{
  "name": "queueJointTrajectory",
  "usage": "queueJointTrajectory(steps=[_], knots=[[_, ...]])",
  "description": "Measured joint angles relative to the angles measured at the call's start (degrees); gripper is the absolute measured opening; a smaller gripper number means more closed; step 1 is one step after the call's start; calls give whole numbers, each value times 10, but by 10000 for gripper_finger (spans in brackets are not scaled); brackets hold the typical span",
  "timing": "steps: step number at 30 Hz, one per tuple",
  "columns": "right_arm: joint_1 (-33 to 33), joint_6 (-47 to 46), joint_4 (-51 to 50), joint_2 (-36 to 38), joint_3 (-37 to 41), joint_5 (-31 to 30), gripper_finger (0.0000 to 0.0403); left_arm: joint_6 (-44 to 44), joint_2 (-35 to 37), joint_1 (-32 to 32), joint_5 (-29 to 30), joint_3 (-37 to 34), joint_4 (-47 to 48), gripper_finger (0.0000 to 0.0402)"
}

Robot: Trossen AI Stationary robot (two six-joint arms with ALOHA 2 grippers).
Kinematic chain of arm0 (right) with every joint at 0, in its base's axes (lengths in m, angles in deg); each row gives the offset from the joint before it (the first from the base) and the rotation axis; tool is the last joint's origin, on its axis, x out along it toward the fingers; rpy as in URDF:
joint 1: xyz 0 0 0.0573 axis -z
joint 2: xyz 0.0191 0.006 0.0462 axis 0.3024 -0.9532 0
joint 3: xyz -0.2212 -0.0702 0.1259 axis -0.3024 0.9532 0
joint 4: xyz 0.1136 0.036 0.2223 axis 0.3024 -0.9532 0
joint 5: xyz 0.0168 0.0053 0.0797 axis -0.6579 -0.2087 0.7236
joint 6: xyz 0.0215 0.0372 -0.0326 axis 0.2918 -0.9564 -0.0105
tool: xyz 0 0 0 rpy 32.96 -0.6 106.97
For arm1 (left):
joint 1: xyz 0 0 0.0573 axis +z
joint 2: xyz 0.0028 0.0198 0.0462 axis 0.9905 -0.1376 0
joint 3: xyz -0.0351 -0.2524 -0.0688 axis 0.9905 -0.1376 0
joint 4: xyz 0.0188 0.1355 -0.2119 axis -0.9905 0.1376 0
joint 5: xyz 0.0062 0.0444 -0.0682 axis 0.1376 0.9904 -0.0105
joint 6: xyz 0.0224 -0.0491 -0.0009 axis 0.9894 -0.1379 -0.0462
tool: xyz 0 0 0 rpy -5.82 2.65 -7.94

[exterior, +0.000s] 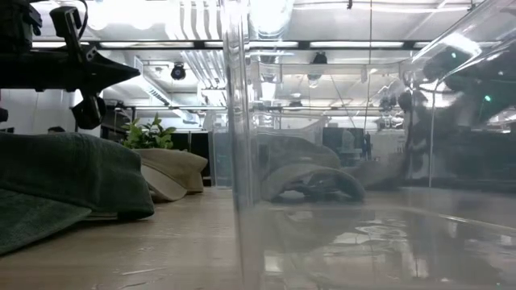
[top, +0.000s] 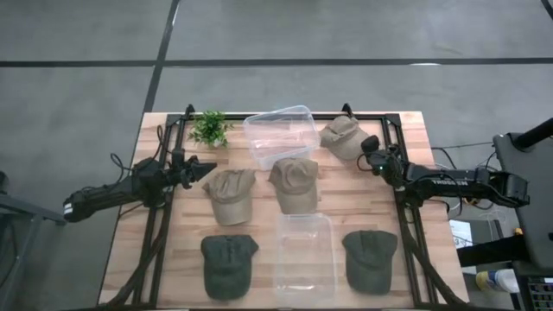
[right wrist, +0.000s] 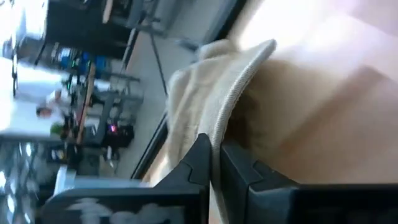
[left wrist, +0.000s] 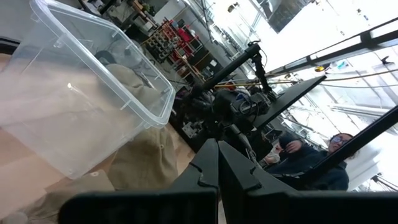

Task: Pick & Place hat
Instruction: Put the right brown cap into the top transparent container

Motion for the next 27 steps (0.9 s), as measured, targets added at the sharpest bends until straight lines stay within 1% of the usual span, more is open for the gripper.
queueJointTrajectory(steps=[4, 7, 13, 15, 19, 23, 25, 27], knots=[[0, 141, -9, 22, -48, -2, 10, -28, 0, 0, 0, 0, -1, 0], [1, 231, -50, 36, -95, -7, 10, -73, 0, 0, 0, 0, -1, 0], [1, 469, -137, 51, -215, 6, 9, -225, 0, 0, 0, 2, -3, 0], [1, 540, -165, 48, -255, 19, 9, -265, 0, 0, 0, 1, -6, 0], [-1, 649, -212, 40, -332, 39, 9, -335, 0, 0, 0, 1, -7, 0], [-6, 770, -231, 29, -402, 74, 9, -404, 0, 0, 0, 1, -9, 0], [-10, 836, -234, 21, -437, 96, 9, -452, 0, 0, 2, 1, -13, 0], [-13, 901, -237, 10, -472, 126, 9, -520, 0, 0, 13, 1, -12, 0]])
